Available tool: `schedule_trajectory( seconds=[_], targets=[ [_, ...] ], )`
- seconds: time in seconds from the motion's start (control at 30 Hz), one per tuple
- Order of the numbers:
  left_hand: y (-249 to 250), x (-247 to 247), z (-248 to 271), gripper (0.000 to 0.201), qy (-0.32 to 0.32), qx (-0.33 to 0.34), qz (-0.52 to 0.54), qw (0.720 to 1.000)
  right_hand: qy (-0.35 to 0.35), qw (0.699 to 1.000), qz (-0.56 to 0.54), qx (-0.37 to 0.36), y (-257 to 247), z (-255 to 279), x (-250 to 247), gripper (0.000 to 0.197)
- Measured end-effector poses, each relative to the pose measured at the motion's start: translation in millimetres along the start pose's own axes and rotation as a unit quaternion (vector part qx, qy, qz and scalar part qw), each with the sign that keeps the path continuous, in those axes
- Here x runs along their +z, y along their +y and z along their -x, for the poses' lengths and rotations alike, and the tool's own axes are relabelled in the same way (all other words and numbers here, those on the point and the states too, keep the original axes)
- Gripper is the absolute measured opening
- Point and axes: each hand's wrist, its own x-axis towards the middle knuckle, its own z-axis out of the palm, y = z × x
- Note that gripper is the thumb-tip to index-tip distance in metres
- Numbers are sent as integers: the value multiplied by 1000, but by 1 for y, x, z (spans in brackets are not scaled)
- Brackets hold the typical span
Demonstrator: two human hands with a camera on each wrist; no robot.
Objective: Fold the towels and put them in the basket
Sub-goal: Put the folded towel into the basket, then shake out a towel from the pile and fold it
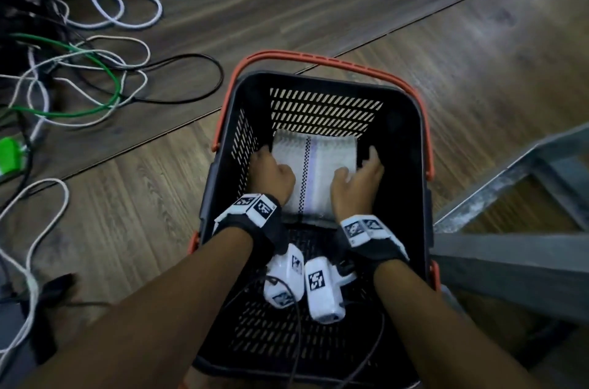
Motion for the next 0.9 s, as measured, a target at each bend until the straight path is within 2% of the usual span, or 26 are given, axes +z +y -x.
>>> schedule_trajectory(
  seconds=[0.07,0.13,0.23,0.37,0.43,0.5,0.6,0.67,0.73,0.8,0.9],
  targets=[
    [-2,6,-3,54,37,116,-75,990,31,988,91,-125,0,2,9,61],
    [-11,16,-9,55,38,181,-163,969,6,964,196,-178,12,-1,22,59],
    [-36,38,-14,55,9,189,-243,951,-29,942,291,-163,40,-6,43,59],
    [-52,54,-22,56,62,219,-227,947,46,941,276,-191,52,-10,60,59],
    [-48,51,-22,56,57,219,-235,945,41,940,278,-195,47,-9,57,58],
    [-39,42,-17,58,24,207,-255,944,-20,934,307,-181,38,-7,47,59],
    [-21,18,-8,63,-90,147,-338,925,-157,904,368,-149,21,-3,19,62],
    [0,-6,0,62,-169,85,-376,907,-232,886,385,-110,-1,2,-7,55],
    [23,-35,18,54,-222,73,-383,894,-319,875,362,-51,-33,16,-41,43],
    [45,-66,41,52,-240,93,-382,888,-391,852,348,-24,-66,36,-77,40],
    [94,-131,90,47,-190,145,-378,894,-414,835,358,-50,-127,78,-149,37]
  ],
)
